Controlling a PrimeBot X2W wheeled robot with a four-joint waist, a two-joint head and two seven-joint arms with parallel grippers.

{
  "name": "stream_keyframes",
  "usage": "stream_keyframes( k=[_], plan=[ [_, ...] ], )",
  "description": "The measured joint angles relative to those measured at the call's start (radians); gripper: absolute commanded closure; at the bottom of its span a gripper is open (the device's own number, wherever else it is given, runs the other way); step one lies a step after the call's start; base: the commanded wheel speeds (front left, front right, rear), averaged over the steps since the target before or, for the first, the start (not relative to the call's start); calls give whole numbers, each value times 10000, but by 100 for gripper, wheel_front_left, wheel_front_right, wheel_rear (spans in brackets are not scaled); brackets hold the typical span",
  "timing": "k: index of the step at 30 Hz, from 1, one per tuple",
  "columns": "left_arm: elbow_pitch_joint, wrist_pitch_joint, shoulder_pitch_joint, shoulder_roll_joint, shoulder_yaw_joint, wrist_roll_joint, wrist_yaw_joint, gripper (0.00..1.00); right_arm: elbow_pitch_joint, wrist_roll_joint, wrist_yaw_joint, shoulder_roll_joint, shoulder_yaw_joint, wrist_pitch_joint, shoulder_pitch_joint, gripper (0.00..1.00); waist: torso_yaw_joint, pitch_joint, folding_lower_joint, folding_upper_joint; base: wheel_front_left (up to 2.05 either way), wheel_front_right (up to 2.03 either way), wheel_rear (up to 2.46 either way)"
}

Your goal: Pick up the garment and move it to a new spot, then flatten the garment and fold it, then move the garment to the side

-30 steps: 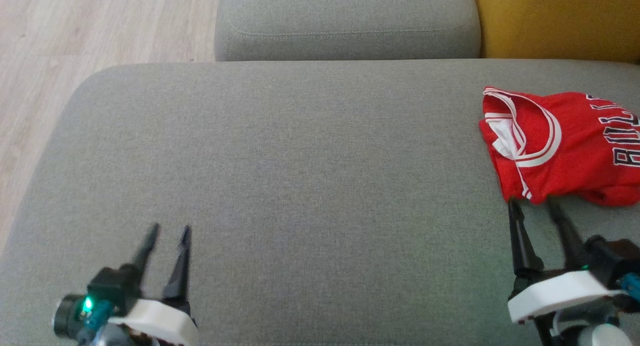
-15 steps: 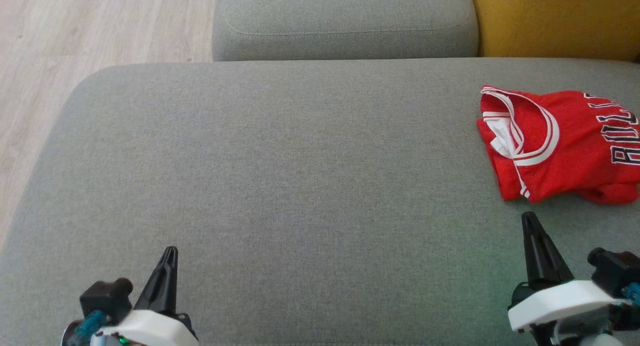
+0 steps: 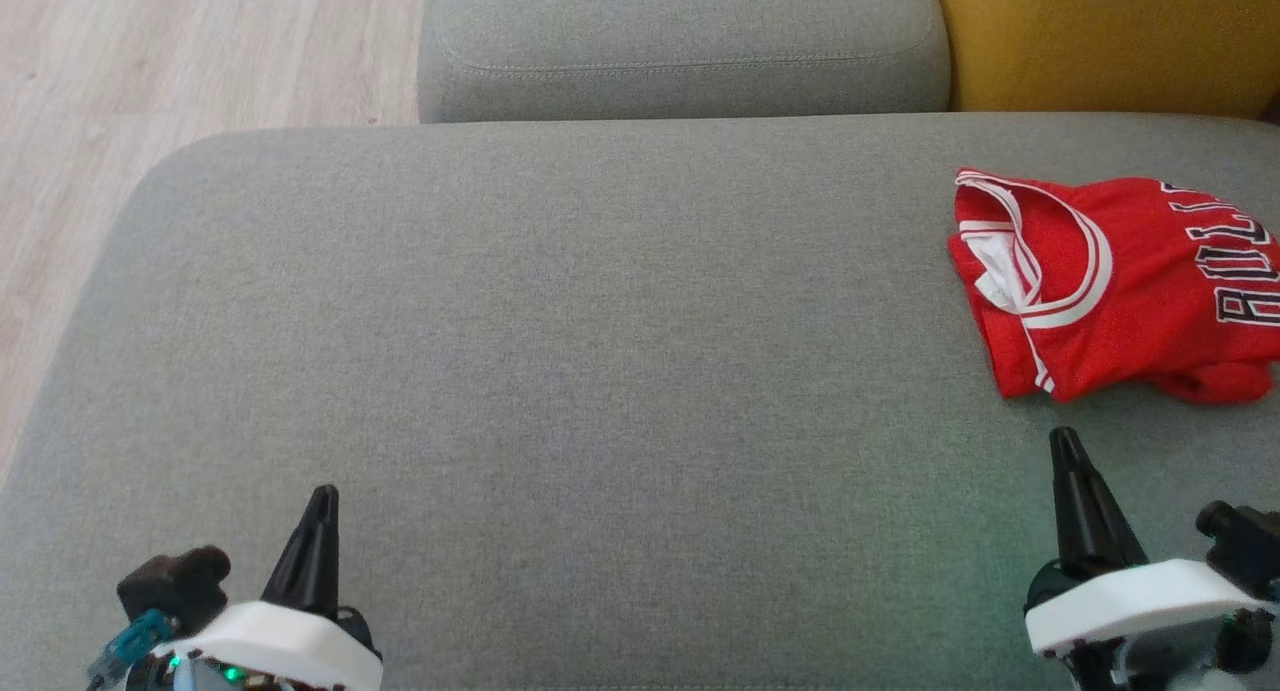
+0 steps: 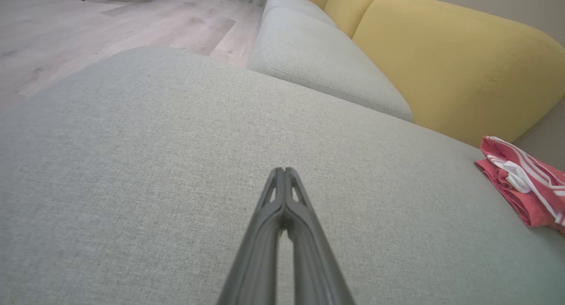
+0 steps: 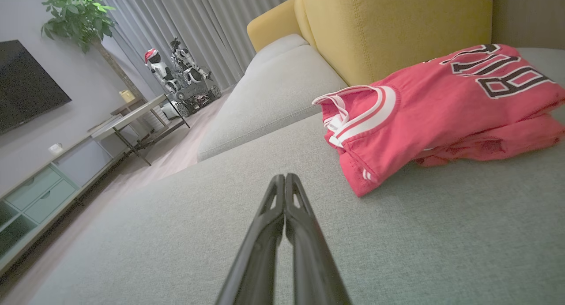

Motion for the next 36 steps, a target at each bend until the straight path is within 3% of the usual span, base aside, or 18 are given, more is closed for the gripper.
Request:
stream_keyframes(
  k=[36],
  plan=[
    [355,798,-606,-318,671,-4021,-337,100,796,4140,0,-35,-134,184,-605,100,-197,29,0,-1,0,0,0]
  ],
)
